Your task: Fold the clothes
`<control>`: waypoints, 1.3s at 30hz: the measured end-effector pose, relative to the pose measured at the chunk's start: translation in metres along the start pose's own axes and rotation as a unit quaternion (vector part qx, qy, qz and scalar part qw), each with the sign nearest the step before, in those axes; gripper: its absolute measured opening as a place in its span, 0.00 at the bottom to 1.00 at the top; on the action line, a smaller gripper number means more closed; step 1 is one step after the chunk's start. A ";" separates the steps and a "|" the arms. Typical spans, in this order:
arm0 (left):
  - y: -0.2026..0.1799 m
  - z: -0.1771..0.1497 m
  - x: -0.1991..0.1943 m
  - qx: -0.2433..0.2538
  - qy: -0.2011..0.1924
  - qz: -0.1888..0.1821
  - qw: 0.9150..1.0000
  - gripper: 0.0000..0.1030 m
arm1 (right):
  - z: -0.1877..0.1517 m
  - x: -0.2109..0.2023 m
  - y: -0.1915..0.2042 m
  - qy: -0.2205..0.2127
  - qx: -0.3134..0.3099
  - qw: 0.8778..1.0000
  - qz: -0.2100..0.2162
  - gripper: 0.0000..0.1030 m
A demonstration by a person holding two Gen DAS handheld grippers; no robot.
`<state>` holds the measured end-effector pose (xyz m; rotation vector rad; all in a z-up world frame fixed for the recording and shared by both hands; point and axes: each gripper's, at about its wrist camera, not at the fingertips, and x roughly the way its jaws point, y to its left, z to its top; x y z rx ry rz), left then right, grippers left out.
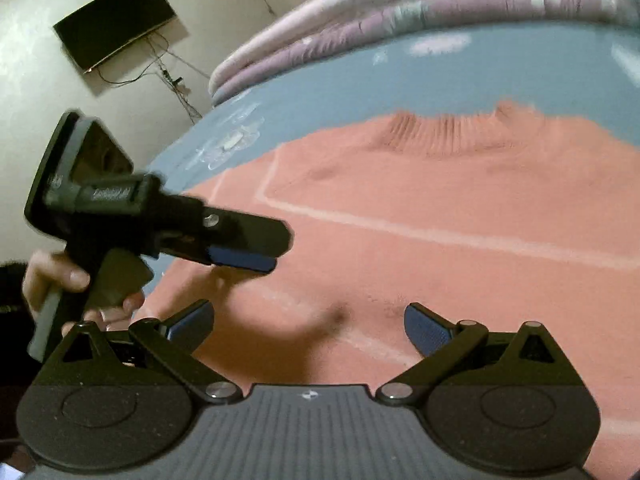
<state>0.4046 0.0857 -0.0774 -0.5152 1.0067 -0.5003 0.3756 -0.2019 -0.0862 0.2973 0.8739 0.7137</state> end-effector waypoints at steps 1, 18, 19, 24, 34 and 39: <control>0.006 -0.001 0.001 -0.005 0.000 -0.001 1.000 0.98 | -0.002 -0.004 -0.008 -0.005 0.005 1.000 0.011 0.99; -0.039 0.002 0.046 0.071 0.034 -0.011 0.997 0.96 | -0.029 -0.057 -0.018 -0.041 -0.012 0.991 -0.127 1.00; -0.039 0.001 0.044 0.072 0.031 -0.004 0.997 0.95 | -0.032 -0.062 -0.014 -0.036 -0.015 0.989 -0.144 1.00; -0.054 0.011 0.039 0.082 0.024 -0.002 0.996 0.96 | -0.062 -0.086 0.018 -0.029 -0.059 0.974 -0.218 1.00; -0.141 0.019 0.129 0.189 0.076 -0.049 0.978 0.96 | -0.090 -0.061 0.028 -0.022 -0.076 0.961 -0.265 1.00; -0.140 0.020 0.153 0.190 0.043 -0.034 0.980 0.96 | -0.092 -0.062 0.029 -0.030 -0.076 0.961 -0.264 1.00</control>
